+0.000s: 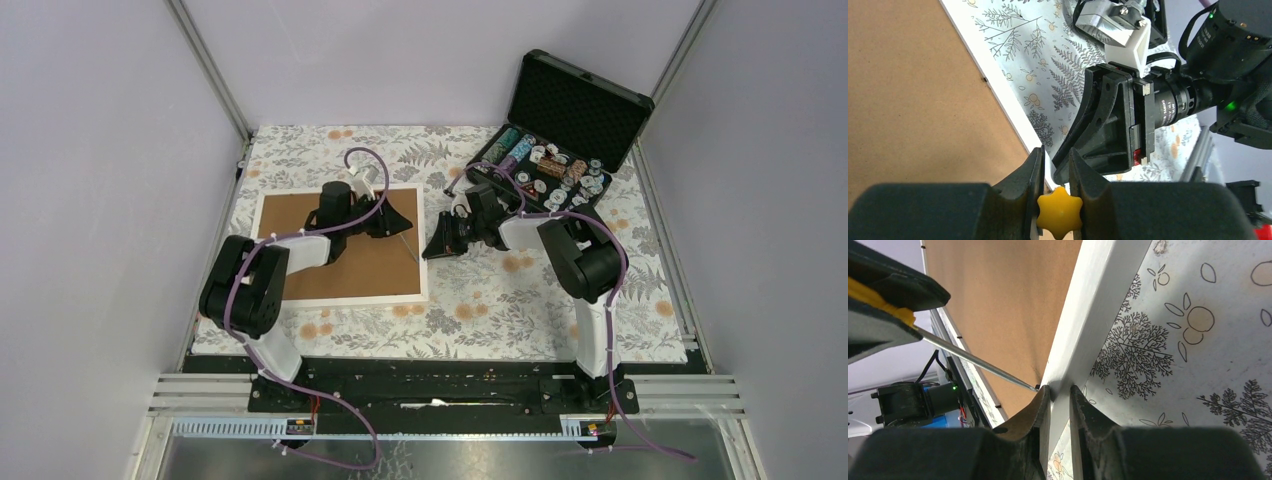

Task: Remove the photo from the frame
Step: Release the photo frame item from the photo frame.

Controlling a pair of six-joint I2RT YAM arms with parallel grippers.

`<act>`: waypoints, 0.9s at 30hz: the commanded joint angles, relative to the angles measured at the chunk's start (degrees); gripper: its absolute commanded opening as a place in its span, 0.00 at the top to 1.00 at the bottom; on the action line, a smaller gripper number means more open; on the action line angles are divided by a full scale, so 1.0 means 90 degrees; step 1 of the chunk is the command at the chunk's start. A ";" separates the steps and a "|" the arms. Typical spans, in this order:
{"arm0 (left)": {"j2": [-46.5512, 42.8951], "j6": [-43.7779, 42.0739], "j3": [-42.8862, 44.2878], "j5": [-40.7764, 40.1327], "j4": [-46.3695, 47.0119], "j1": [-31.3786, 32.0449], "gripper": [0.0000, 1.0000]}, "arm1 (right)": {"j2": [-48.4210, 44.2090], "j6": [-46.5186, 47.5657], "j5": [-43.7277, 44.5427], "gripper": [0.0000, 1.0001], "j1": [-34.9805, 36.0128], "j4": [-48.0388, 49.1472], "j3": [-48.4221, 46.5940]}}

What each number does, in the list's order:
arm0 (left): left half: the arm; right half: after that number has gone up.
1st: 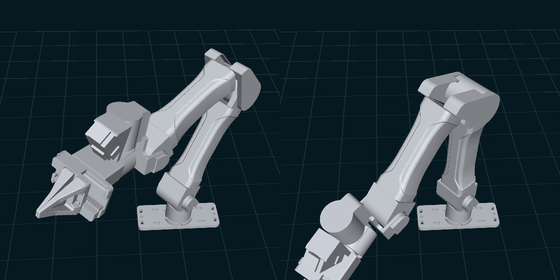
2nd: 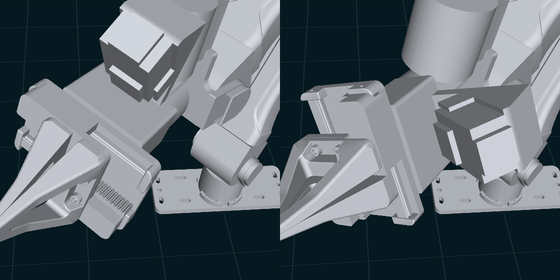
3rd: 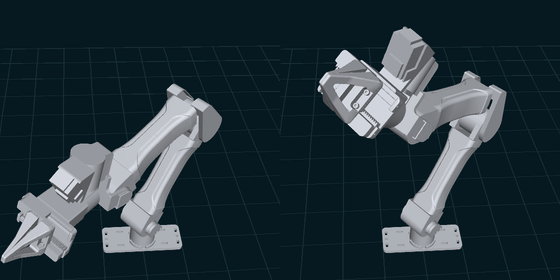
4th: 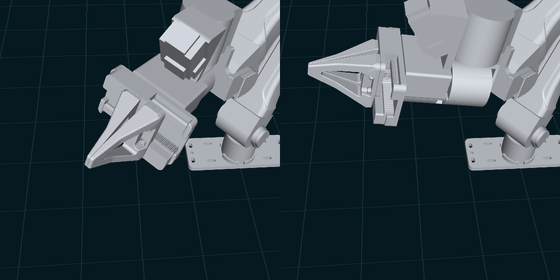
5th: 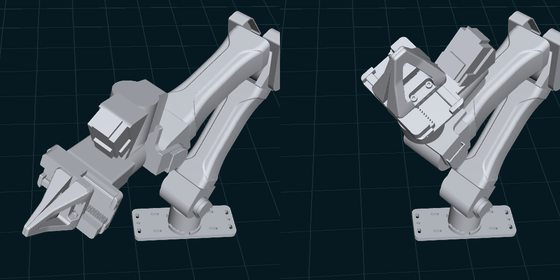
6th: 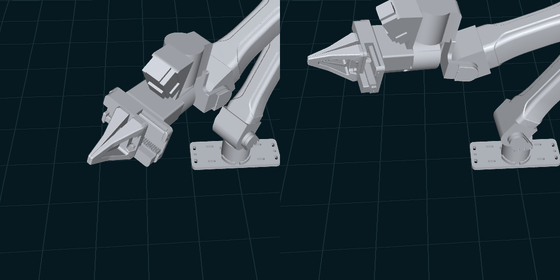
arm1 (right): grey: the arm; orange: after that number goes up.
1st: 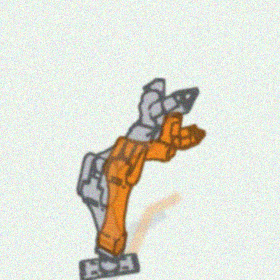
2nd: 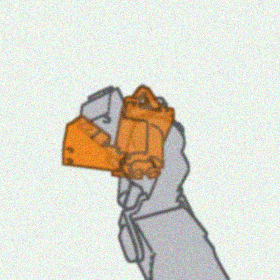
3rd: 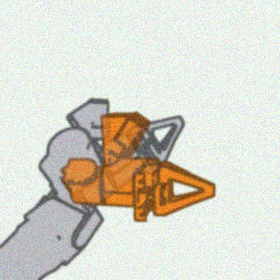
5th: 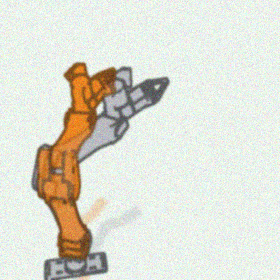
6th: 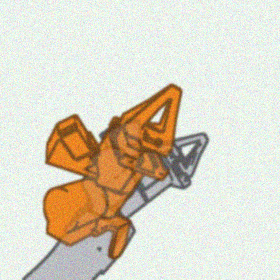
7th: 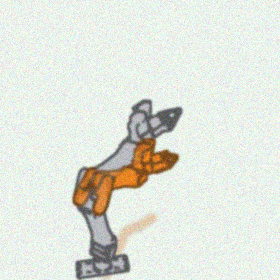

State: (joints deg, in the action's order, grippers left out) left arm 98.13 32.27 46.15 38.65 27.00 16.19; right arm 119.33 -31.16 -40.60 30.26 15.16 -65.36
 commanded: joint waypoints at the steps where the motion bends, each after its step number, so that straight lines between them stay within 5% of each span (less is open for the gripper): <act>1: -0.0502 0.0569 -0.0009 0.0883 -0.0513 0.1028 1.00 | 0.0708 0.0297 0.0834 0.96 0.0603 -0.0193 0.0038; 8: -0.0445 0.0288 0.0641 0.0793 -0.1087 0.1482 1.00 | 0.0750 0.0322 0.0878 0.96 0.0595 -0.0236 -0.0005; 14: -0.0948 0.0820 0.0191 0.1330 -0.1279 0.0094 1.00 | 0.0561 0.0403 0.0893 0.91 0.0554 -0.0259 0.0046; 17: -0.1007 0.1190 -0.0194 0.1656 -0.0899 -0.0582 1.00 | 0.0261 0.0579 0.0749 0.77 0.0475 -0.0258 -0.0014; 22: -0.1340 0.1348 -0.0243 0.1788 -0.0878 -0.0903 1.00 | -0.0686 0.1437 0.0444 0.37 0.0404 -0.0393 -0.0100; 27: -0.1497 0.1373 -0.0124 0.1718 -0.1212 -0.0949 1.00 | -0.1449 0.2534 0.0062 0.22 0.0443 -0.0936 -0.0370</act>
State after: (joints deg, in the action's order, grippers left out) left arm 87.42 42.35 43.48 51.13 15.86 7.94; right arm 113.45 -19.31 -38.54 33.67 11.57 -66.02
